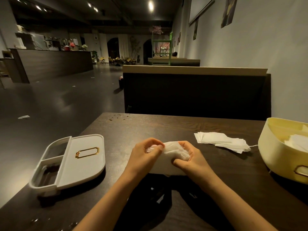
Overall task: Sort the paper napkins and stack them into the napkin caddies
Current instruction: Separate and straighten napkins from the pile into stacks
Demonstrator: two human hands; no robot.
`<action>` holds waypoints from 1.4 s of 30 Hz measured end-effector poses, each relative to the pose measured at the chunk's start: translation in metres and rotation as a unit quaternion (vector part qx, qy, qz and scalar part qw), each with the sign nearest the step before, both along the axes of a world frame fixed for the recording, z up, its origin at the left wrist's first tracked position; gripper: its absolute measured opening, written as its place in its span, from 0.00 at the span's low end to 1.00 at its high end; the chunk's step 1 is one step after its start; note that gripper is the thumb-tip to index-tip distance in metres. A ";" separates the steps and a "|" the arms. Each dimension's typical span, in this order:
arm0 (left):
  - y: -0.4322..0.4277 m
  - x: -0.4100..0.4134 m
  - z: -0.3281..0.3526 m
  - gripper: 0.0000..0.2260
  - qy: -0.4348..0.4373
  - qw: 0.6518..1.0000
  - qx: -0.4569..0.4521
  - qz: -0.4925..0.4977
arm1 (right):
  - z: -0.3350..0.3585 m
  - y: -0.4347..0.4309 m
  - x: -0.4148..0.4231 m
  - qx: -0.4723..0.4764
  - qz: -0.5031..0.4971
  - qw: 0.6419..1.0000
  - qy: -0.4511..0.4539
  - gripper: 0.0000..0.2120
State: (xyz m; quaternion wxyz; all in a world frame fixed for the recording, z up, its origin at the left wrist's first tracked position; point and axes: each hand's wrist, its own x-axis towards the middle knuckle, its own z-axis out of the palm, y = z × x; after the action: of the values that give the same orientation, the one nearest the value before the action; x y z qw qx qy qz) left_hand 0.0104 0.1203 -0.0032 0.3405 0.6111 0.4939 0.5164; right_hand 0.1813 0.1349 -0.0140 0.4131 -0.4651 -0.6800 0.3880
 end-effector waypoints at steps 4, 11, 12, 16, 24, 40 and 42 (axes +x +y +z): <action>-0.001 0.000 0.000 0.04 0.047 0.999 0.014 -0.015 | -0.002 0.001 0.000 0.010 0.007 1.000 -0.009 0.16; -0.003 -0.004 0.000 0.16 0.072 0.996 0.005 -0.061 | 0.003 -0.001 0.001 0.011 0.005 0.999 0.039 0.09; -0.004 -0.003 0.001 0.16 0.067 0.995 0.003 -0.071 | 0.005 -0.002 0.001 0.004 0.002 0.999 0.053 0.08; -0.006 -0.002 0.002 0.21 0.044 0.995 0.008 -0.093 | 0.008 -0.002 0.001 0.010 -0.037 0.996 0.078 0.05; -0.002 -0.005 -0.003 0.14 0.060 0.995 0.015 -0.078 | 0.015 -0.001 0.006 -0.054 -0.076 0.987 0.134 0.07; 0.002 -0.007 -0.008 0.07 0.074 0.996 0.011 -0.045 | 0.017 0.011 0.029 -0.029 -0.123 0.991 -0.049 0.13; 0.000 -0.006 -0.005 0.07 0.076 0.996 0.010 -0.048 | 0.022 0.009 0.031 0.012 -0.110 0.993 -0.048 0.09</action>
State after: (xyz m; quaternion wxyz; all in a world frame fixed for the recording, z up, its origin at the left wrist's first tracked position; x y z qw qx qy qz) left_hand 0.0043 0.1206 -0.0087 0.3209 0.6748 0.4831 0.4563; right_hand 0.2126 0.1440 0.0082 0.4261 -0.5503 -0.6481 0.3091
